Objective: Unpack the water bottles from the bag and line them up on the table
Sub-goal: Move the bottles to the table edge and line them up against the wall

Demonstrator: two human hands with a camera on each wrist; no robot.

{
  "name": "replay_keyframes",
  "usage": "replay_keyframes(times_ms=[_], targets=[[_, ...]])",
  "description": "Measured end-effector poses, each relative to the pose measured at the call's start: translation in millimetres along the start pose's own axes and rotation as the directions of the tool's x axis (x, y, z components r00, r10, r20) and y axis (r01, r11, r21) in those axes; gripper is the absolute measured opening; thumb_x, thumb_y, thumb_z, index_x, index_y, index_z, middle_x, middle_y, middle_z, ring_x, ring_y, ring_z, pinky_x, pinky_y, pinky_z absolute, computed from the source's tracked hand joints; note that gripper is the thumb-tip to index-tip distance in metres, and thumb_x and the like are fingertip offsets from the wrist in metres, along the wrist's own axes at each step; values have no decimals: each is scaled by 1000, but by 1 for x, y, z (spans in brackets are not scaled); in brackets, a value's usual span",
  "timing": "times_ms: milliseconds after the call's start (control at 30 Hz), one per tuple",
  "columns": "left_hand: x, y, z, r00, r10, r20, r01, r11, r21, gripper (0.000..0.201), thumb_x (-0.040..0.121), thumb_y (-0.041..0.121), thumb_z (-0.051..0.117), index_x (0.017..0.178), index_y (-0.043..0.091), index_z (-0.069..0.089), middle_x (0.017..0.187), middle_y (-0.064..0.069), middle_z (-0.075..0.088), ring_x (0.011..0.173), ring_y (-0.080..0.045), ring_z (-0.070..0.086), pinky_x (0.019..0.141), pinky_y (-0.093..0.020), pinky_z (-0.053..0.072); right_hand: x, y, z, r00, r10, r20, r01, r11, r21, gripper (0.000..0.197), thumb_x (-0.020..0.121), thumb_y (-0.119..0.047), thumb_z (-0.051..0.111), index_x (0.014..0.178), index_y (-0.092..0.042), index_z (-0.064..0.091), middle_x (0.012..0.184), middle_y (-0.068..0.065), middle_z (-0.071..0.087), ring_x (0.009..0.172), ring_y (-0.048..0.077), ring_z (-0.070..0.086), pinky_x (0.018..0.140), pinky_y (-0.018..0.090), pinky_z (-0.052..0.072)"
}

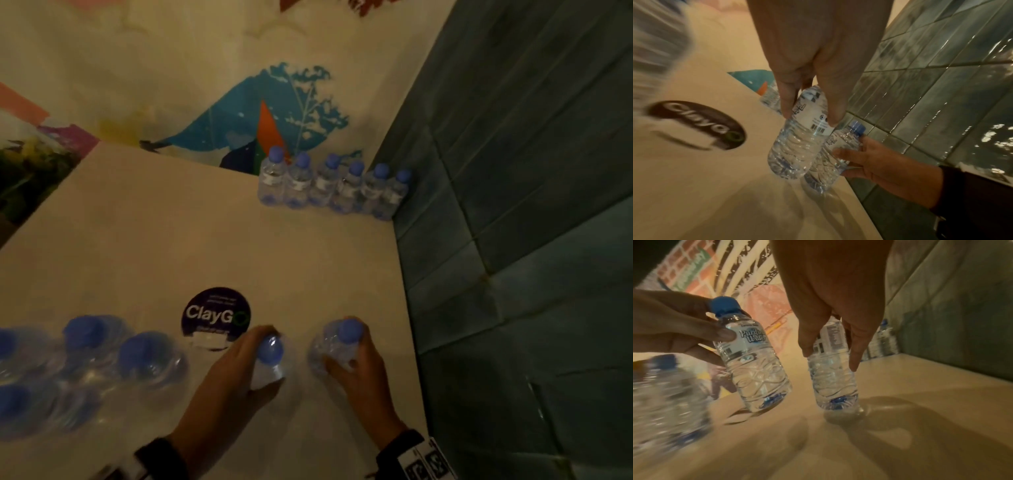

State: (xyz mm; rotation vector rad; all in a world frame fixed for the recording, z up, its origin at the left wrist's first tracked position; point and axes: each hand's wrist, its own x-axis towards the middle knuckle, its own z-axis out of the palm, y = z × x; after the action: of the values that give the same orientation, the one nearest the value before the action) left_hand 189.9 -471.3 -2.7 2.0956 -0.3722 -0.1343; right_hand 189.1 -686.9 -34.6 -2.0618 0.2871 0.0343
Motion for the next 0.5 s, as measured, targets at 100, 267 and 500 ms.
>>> replay_keyframes(times_ms=[100, 267, 500], targets=[[72, 12, 21, 997, 75, 17, -76, 996, 52, 60, 74, 25, 75, 116, 42, 36, 115, 19, 53, 103, -2, 52, 83, -4, 36, 57, 8, -23, 991, 15, -135, -15, 1000, -3, 56, 77, -17, 75, 121, -32, 43, 115, -1, 60, 105, 16, 58, 84, 27, 46], [189, 22, 61, 997, 64, 36, -65, 998, 18, 48, 78, 23, 70, 114, 23, 40, 116, -2, 57, 100, -24, 56, 76, -31, 42, 158, 29, -52, 968, 11, -251, -19, 999, -27, 47, 74, -34, 70, 110, -16, 47, 91, -10, 54, 81, 5, 51, 80, 27, 46], [306, 6, 110, 993, 118, 1, -117, 990, 74, 60, 75, 22, 73, 123, 14, 38, 123, -13, 58, 108, -32, 56, 85, -40, 47, 246, 35, -72, 894, -70, -443, 54, 997, -50, 51, 76, -11, 72, 121, -9, 47, 111, 1, 56, 100, 11, 52, 83, 21, 39]])
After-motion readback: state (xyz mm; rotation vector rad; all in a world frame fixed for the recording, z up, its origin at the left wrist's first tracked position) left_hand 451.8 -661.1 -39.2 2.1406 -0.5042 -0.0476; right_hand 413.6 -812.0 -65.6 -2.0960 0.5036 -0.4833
